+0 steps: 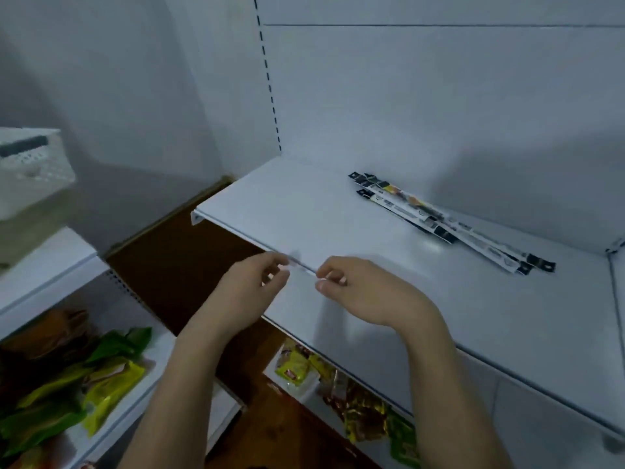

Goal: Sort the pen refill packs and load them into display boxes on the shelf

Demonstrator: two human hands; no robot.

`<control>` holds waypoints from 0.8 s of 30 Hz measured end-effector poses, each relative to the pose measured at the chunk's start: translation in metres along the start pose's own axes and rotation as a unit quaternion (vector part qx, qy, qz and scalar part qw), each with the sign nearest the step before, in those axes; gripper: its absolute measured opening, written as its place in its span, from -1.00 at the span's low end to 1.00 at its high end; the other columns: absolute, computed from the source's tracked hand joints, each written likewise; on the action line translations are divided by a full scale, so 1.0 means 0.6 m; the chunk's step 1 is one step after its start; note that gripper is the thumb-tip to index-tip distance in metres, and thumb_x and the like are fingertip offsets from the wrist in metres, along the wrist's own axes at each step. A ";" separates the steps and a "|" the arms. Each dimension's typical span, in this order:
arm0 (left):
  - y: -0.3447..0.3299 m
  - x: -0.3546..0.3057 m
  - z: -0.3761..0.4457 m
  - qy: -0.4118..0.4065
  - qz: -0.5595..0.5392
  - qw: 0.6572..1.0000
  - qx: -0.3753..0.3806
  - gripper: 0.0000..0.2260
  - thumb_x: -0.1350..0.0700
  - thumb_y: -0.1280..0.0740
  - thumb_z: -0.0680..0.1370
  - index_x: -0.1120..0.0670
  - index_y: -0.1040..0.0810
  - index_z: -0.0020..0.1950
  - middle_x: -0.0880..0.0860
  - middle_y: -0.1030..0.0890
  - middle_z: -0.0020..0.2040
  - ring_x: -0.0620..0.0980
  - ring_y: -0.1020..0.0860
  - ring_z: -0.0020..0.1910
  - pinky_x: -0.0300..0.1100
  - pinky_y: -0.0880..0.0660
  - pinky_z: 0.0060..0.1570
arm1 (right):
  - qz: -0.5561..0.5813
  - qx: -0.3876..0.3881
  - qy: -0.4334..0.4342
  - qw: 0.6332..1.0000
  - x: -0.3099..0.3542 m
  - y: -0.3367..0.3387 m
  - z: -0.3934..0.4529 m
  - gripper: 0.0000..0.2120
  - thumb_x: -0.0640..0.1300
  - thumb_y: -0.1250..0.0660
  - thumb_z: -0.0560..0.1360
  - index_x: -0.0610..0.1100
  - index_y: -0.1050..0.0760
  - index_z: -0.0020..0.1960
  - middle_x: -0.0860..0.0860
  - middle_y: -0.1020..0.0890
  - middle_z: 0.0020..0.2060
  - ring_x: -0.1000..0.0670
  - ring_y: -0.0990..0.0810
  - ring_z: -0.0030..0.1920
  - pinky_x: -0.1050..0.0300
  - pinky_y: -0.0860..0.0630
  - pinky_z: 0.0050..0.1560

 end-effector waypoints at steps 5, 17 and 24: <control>-0.012 -0.081 0.132 -0.160 -0.071 0.984 -0.032 -0.85 0.13 -0.28 0.62 -0.06 -0.62 0.05 -0.21 -0.61 -0.08 -0.20 -0.55 -0.07 -0.41 -0.40 -0.21 | 0.019 -0.158 -0.026 0.987 -0.064 0.083 0.022 -0.86 0.01 -0.24 0.62 0.06 -0.55 0.11 0.14 -0.59 -0.02 0.17 -0.54 -0.06 0.33 -0.43 -0.08; -0.167 -0.186 0.369 -0.455 -0.014 0.889 -0.034 -0.70 0.27 -0.24 0.53 0.09 -0.61 0.20 0.05 -0.60 0.15 0.02 -0.51 0.14 -0.13 -0.44 0.18 | -0.022 -0.494 -0.135 0.858 -0.198 0.116 0.024 -0.82 -0.28 -0.34 0.52 -0.03 -0.62 -0.03 0.11 -0.57 -0.16 0.14 -0.47 -0.16 0.29 -0.37 -0.14; -0.214 -0.178 0.404 -0.442 -0.010 0.897 -0.005 -0.73 0.10 -0.21 0.54 0.03 -0.63 0.16 -0.01 -0.63 0.09 0.10 -0.54 0.11 0.07 -0.43 0.19 | -0.101 -0.568 -0.207 0.790 -0.204 0.123 0.014 -0.89 -0.28 -0.34 0.50 -0.13 -0.61 -0.08 0.09 -0.58 -0.14 0.01 -0.50 -0.08 0.18 -0.42 -0.08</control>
Point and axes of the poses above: each hand's wrist, its own z-axis towards the middle knuckle, its own y-axis out of the back of the hand, x = y × z, the point moved 5 cm from there along z, towards the middle knuckle
